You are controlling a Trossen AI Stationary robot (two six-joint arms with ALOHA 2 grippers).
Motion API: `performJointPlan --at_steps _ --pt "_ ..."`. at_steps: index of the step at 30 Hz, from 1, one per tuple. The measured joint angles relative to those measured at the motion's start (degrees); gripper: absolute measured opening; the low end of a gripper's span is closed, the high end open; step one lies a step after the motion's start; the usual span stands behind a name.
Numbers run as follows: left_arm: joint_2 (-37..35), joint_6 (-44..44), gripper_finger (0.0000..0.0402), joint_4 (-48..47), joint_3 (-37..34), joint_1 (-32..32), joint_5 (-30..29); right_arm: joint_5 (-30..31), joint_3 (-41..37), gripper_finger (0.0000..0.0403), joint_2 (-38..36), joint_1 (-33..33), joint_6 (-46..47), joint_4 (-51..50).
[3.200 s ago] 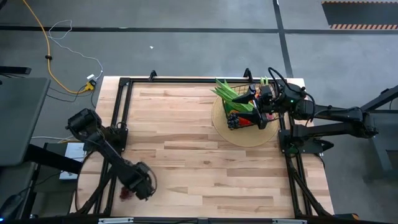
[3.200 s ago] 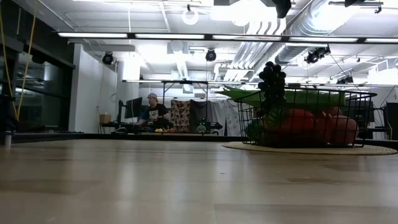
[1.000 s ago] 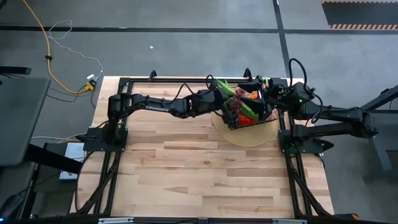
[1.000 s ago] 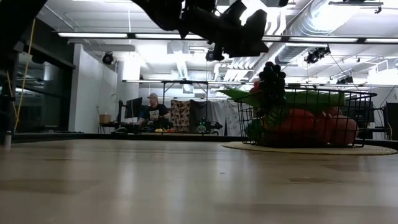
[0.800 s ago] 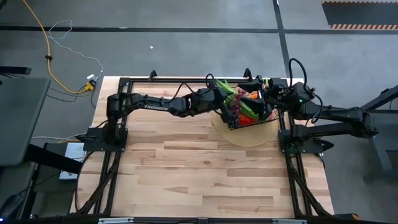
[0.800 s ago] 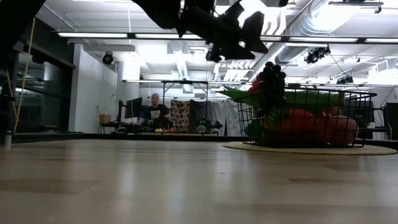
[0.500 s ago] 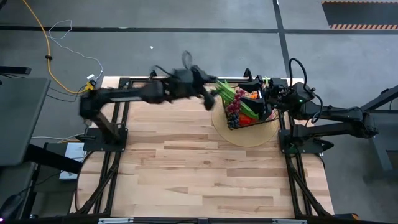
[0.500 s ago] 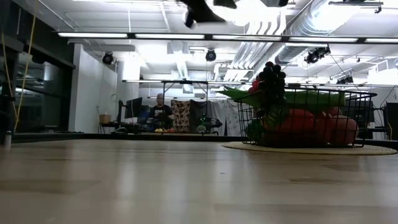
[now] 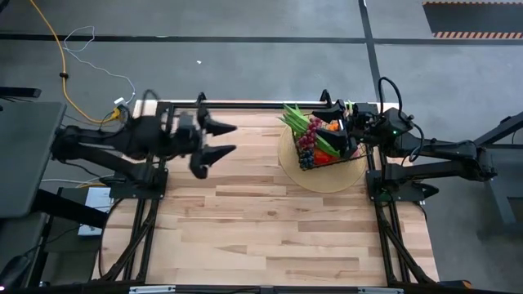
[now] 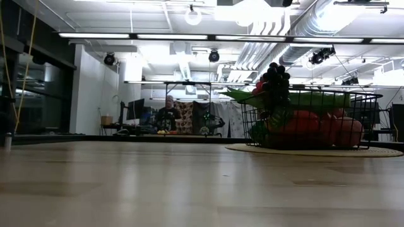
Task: Build produce basket
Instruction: Return to Home Position
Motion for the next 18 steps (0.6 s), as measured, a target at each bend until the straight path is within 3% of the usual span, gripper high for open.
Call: performJointPlan --at_steps 4,11,15,18 --pt "-5.48 2.27 0.0278 1.81 -4.84 -3.96 -7.12 0.0 0.0 0.0311 0.0 0.01 0.0 -0.37" --pt "-14.28 1.81 0.0264 -5.1 -9.5 -4.36 -6.18 0.02 0.0 0.0311 0.02 0.0 -0.02 -1.74" --pt "-19.76 1.74 0.022 -2.88 -15.75 -4.45 -5.97 0.02 0.0 0.0311 0.02 0.0 -0.02 -1.74" --pt "-24.43 1.68 0.0163 0.06 -21.3 -4.22 -6.72 0.02 0.0 0.0311 0.02 0.0 -0.02 -1.74"
